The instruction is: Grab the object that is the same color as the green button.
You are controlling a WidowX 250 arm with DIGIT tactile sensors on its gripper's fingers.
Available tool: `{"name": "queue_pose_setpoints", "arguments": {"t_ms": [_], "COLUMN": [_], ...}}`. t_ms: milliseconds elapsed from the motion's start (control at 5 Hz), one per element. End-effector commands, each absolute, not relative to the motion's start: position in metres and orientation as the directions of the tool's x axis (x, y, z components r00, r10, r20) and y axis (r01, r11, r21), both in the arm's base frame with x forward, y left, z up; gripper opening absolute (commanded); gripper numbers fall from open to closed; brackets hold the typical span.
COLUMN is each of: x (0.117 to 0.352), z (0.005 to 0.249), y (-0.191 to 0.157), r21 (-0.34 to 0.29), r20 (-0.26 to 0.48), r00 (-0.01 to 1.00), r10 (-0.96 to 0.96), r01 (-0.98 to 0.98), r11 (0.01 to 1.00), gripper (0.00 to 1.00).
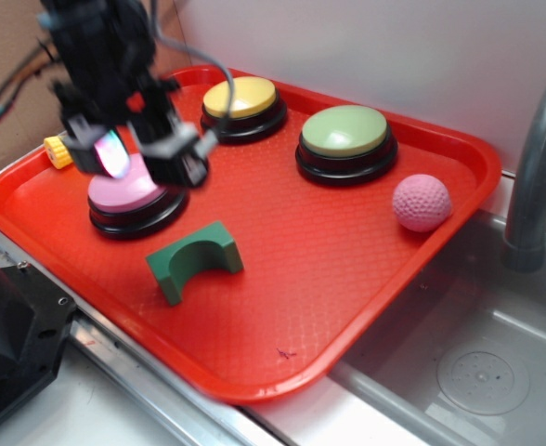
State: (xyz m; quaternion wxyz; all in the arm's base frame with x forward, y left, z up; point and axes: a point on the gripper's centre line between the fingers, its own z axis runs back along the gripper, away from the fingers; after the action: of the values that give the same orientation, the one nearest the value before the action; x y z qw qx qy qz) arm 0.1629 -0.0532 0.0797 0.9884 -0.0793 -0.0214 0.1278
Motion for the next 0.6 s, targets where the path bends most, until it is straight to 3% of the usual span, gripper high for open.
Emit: {"name": "queue_pose_setpoints", "arguments": {"t_ms": [0, 200, 400], "x": [0.164, 0.164, 0.162], "z": [0.039, 0.019, 0.020], "y": [-0.056, -0.061, -0.067], "r21": [-0.159, -0.128, -0.113], "r20": [0.076, 0.033, 0.042], "r00": [0.980, 0.986, 0.988], "r10": [0.185, 0.163, 0.149], "r01": [-0.171, -0.158, -0.144], "r11": [0.972, 0.979, 0.983], "gripper": [1.00, 1.00, 0.00]}}
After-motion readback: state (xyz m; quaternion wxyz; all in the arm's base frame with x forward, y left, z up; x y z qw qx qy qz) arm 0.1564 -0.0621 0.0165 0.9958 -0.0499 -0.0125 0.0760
